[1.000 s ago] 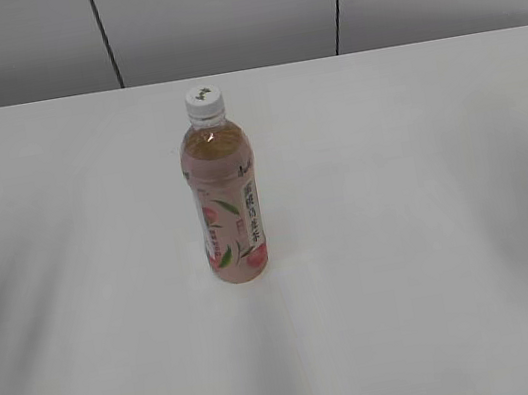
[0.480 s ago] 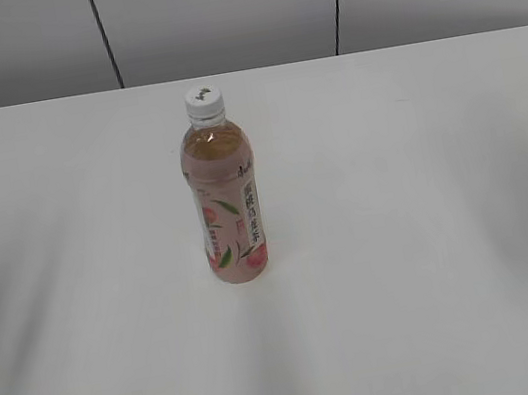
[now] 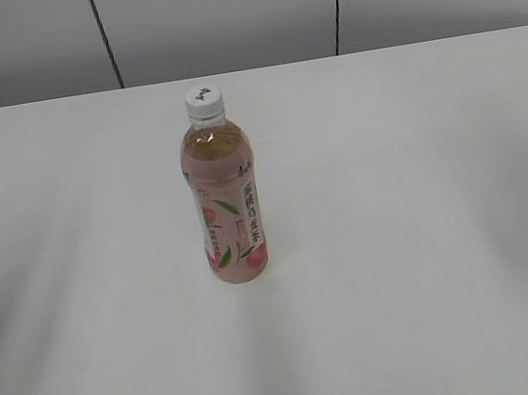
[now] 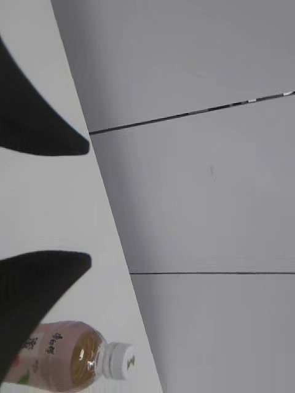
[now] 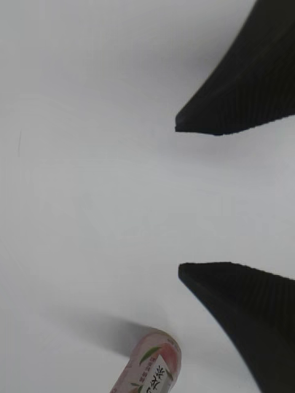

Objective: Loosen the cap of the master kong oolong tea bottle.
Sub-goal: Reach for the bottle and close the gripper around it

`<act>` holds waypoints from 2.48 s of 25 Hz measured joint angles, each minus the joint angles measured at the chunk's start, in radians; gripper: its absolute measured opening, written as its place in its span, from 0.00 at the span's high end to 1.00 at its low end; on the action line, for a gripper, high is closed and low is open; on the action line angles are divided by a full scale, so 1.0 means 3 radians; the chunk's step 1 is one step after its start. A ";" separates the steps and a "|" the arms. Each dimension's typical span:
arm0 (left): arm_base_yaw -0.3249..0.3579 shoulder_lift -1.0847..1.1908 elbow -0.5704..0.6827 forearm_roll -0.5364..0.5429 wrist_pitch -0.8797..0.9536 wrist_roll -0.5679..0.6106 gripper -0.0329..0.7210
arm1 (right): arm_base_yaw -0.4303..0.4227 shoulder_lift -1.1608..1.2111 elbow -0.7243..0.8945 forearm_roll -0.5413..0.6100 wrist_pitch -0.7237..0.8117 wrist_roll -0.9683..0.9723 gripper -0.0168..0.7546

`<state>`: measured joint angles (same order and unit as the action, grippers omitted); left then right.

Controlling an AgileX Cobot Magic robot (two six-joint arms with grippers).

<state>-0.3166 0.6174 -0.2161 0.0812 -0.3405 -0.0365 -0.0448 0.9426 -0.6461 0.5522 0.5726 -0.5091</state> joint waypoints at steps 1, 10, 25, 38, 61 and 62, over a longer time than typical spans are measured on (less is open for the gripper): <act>0.0000 0.0029 0.0000 0.0039 -0.0024 -0.0032 0.54 | 0.0000 0.0000 0.0000 0.0000 0.0000 0.0000 0.34; 0.0000 0.0198 0.0000 0.0082 -0.0106 -0.0076 0.57 | 0.0000 0.0000 0.0000 0.0000 0.0000 0.0000 0.34; 0.0000 0.1754 0.0001 0.0742 -0.1517 -0.0378 0.45 | 0.0000 0.0000 0.0000 0.0000 0.0000 0.0000 0.34; 0.0000 0.3237 -0.0002 0.1423 -0.2627 -0.0685 0.42 | 0.0000 0.0000 0.0000 0.0001 0.0000 0.0000 0.34; 0.0000 0.3539 -0.0167 0.1863 -0.2793 -0.0458 0.42 | 0.0000 0.0000 0.0000 0.0013 -0.0301 0.0000 0.34; 0.0000 0.3542 -0.0167 0.1867 -0.2793 -0.0442 0.42 | 0.0000 0.0000 0.0000 0.0013 -0.0301 0.0000 0.34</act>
<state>-0.3166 1.6799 -0.2662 0.6412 -1.1786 -0.1692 -0.0448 0.9426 -0.6461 0.5559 0.4823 -0.5091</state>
